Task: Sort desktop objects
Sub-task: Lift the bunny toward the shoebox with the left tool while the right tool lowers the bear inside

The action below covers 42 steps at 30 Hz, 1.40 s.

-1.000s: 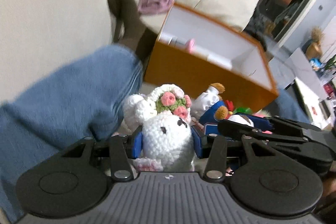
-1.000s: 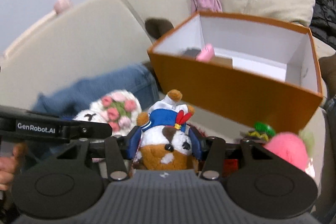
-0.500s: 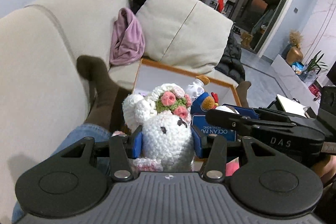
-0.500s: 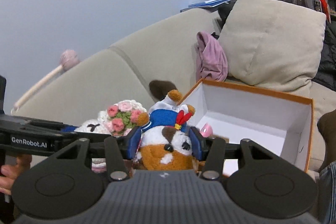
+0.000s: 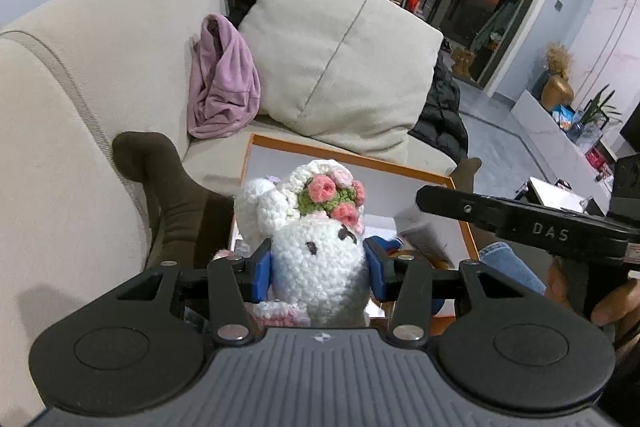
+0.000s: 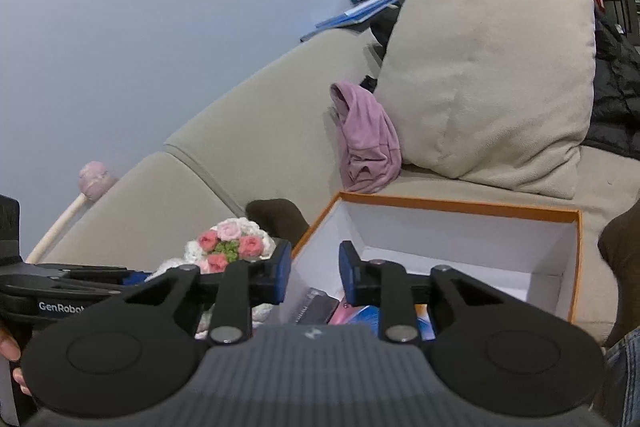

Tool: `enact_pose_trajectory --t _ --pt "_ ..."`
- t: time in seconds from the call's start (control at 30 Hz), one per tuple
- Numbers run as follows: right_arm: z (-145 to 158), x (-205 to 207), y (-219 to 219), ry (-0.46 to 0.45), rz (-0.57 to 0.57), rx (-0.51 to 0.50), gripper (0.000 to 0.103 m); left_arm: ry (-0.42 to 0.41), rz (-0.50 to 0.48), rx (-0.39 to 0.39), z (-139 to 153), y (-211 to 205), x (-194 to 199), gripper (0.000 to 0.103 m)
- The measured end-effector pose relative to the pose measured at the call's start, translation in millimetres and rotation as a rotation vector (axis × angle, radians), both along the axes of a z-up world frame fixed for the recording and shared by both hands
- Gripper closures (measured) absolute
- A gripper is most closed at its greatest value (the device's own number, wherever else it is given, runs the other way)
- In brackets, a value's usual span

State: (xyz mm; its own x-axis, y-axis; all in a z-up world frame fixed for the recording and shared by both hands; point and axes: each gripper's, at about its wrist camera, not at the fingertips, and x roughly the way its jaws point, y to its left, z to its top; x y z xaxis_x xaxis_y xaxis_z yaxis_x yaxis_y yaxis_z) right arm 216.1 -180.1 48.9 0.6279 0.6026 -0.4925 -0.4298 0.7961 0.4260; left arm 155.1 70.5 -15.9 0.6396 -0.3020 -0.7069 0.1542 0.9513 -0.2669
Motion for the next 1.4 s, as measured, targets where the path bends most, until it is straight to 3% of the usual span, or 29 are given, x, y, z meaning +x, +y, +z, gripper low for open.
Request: enact_pose_trajectory --t 0.17,0.2,0.27,0.4,0.6,0.93,1.03,1.2,1.4 --pt "-21 14 -11 0.058 -0.030 -0.082 0.071 0.022 -0.006 0.006 -10 -1 4 0.050" --pt "-25 18 -14 0.077 -0.037 -0.100 0.065 0.026 -0.006 0.010 -12 -1 6 0.050" --pt "-34 27 -19 0.127 -0.044 -0.171 0.057 0.034 -0.005 0.015 -14 -1 8 0.050" --pt "-54 42 -18 0.216 -0.025 -0.334 0.057 0.043 0.000 0.017 -19 0 14 0.050" --pt "-89 63 -4 0.396 0.030 -0.419 0.052 0.050 -0.017 0.019 -22 -3 19 0.050" --pt "-128 76 34 0.472 0.090 -0.595 0.039 0.045 -0.018 0.039 -27 -1 30 0.050" --pt "-139 84 31 0.506 0.077 -0.584 0.043 0.040 -0.022 0.047 -28 -1 36 0.050" --pt "-133 94 6 0.533 0.034 -0.440 0.049 0.004 -0.027 0.111 -27 -7 48 0.050" --pt "-99 100 -19 0.442 0.001 -0.247 0.049 -0.048 -0.065 0.178 -26 -22 64 0.050"
